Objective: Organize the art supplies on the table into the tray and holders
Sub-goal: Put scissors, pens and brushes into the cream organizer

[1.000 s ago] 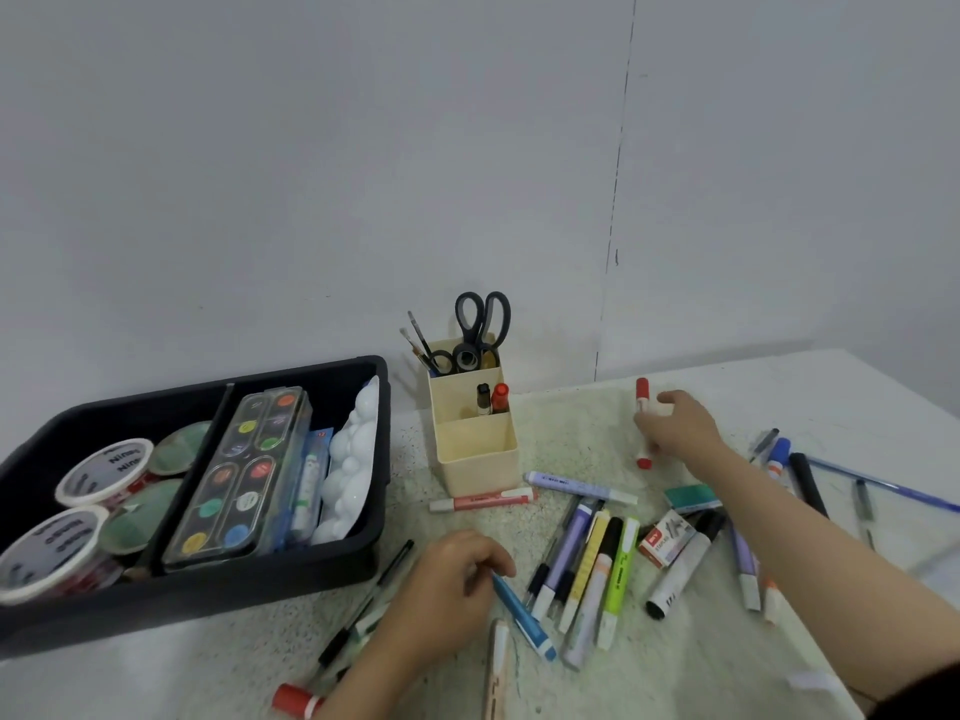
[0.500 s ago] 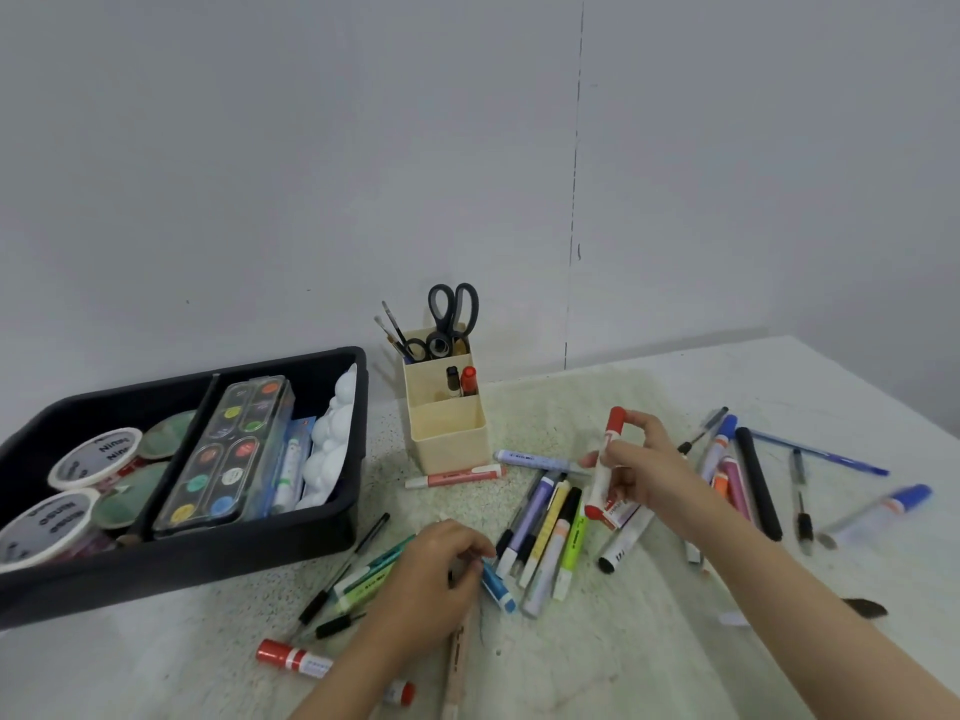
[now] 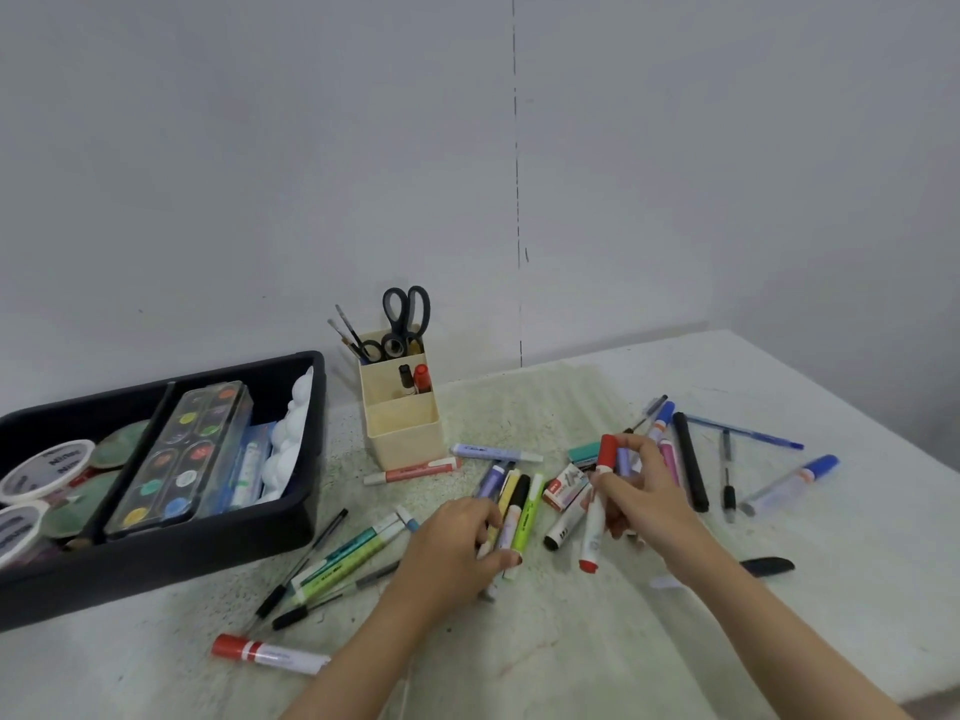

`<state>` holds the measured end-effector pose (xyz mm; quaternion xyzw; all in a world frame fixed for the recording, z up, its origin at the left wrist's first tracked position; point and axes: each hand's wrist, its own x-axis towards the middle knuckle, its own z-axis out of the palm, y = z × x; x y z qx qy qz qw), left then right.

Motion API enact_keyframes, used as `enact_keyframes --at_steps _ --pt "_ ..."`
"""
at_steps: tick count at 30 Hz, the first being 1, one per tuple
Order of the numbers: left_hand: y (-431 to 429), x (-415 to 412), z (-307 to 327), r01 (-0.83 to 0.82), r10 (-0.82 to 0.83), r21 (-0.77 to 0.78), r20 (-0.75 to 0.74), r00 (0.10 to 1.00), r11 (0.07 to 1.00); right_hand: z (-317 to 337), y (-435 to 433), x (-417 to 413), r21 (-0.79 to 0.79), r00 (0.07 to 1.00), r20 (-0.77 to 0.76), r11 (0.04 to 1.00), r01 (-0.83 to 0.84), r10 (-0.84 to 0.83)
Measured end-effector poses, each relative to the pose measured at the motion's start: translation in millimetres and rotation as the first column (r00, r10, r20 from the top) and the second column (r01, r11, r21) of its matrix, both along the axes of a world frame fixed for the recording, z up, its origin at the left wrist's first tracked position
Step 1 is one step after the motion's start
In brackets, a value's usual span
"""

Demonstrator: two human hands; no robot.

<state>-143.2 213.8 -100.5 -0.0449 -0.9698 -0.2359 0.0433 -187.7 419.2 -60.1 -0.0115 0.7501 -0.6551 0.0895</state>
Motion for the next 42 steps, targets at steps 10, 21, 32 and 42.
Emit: enact_keyframes --at_steps 10,21,32,42 --pt "21 -12 17 -0.053 0.075 -0.098 0.236 0.969 0.994 7 -4 -6 -0.031 0.996 -0.053 0.997 0.074 -0.075" --pt "-12 -7 43 -0.245 0.012 0.511 0.416 0.909 0.824 25 -35 -21 -0.117 0.986 -0.102 0.986 0.122 -0.134" --pt "-114 -31 127 -0.305 0.36 0.532 0.001 0.933 0.79 65 -130 -62 -0.019 0.914 -0.405 1.0 -0.017 0.008" --pt "-136 -76 124 -0.31 0.447 0.596 -0.094 0.89 0.741 64 -204 -98 0.46 0.677 -0.629 0.885 -0.072 0.382"
